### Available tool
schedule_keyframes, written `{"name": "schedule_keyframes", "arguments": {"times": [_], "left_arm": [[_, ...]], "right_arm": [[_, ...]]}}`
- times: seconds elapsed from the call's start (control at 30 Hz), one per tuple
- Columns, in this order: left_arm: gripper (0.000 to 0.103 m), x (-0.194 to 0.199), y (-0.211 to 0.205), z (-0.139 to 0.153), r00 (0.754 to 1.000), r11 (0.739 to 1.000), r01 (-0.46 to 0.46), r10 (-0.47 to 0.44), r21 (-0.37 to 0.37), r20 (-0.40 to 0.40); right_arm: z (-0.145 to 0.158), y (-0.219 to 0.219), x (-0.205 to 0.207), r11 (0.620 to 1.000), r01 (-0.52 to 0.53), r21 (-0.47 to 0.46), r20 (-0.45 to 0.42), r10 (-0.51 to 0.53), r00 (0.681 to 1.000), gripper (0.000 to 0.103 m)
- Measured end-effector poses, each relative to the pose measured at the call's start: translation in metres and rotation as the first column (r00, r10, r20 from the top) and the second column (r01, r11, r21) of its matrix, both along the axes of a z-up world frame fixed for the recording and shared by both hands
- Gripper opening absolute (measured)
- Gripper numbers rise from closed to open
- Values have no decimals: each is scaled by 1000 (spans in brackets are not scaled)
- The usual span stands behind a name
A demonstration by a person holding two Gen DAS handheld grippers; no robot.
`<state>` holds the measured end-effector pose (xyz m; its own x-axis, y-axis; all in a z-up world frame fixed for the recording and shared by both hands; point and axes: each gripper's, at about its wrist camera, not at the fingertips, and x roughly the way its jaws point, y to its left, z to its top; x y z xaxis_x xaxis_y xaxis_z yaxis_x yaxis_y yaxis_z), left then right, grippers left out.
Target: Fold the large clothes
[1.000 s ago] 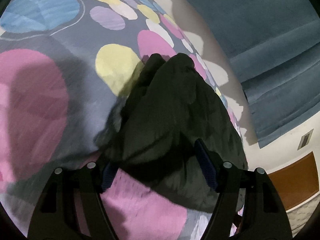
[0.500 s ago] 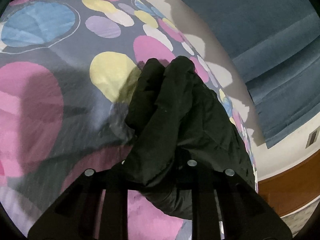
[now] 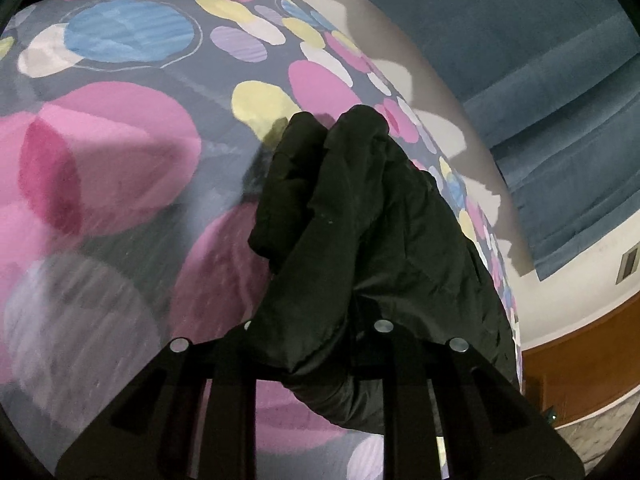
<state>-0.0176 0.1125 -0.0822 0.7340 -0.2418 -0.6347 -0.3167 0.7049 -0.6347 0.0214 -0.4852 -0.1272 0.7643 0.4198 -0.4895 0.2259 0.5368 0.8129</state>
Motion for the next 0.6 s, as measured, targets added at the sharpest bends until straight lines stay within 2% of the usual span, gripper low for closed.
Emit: {"name": "schedule_keyframes", "arguments": {"times": [0.6], "left_arm": [[18, -43, -10, 3, 1000, 999, 18, -17, 41, -23]], "right_arm": [[-5, -7, -32, 1000, -5, 25, -6, 5, 1000, 23]]}}
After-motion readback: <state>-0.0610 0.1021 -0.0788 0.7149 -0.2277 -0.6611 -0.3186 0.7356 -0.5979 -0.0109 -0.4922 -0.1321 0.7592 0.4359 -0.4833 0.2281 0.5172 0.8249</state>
